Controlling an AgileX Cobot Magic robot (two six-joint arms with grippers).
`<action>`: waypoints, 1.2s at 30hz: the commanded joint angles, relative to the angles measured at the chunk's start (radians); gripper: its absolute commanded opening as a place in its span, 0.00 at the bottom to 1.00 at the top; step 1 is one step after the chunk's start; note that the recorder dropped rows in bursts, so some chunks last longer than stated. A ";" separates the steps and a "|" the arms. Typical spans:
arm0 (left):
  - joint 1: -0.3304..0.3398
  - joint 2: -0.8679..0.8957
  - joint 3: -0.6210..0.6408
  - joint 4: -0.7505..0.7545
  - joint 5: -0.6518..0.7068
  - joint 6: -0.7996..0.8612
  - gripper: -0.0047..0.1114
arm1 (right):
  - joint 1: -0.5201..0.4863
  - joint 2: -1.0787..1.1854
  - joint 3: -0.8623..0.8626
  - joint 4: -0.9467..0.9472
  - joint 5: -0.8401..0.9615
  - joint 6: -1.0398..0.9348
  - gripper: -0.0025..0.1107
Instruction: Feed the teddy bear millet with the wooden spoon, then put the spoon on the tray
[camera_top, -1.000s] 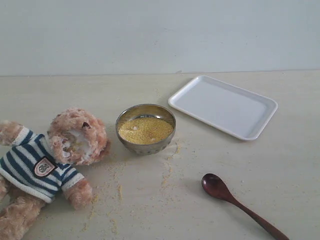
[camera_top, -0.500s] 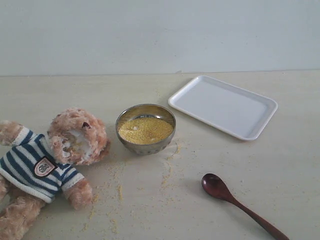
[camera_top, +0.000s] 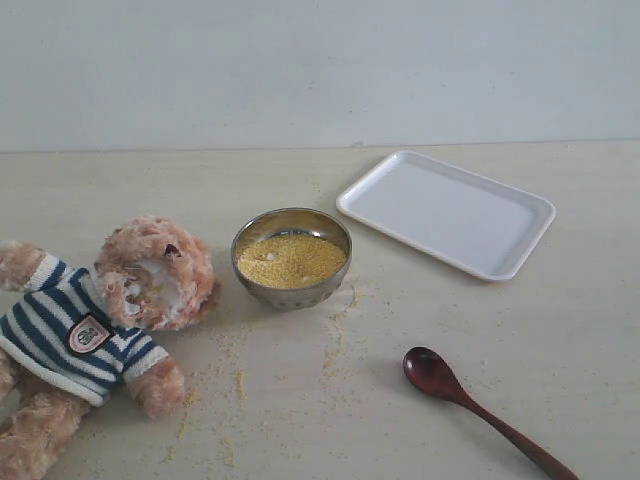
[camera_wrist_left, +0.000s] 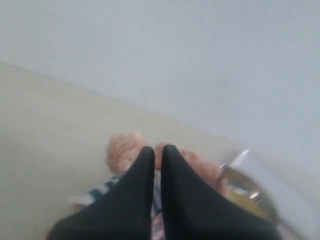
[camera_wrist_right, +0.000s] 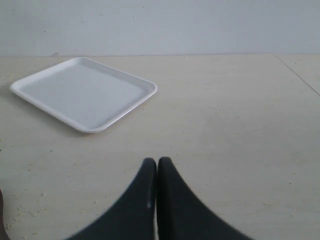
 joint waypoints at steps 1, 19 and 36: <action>-0.007 -0.002 0.004 -0.218 -0.063 -0.067 0.08 | 0.001 -0.005 -0.001 -0.001 -0.005 0.000 0.02; 0.018 0.952 -0.811 -0.446 0.261 0.985 0.08 | 0.001 -0.005 -0.001 -0.001 -0.005 0.000 0.02; 0.135 1.167 -0.860 0.471 0.711 0.569 0.08 | 0.003 -0.005 -0.001 0.003 -0.005 0.000 0.02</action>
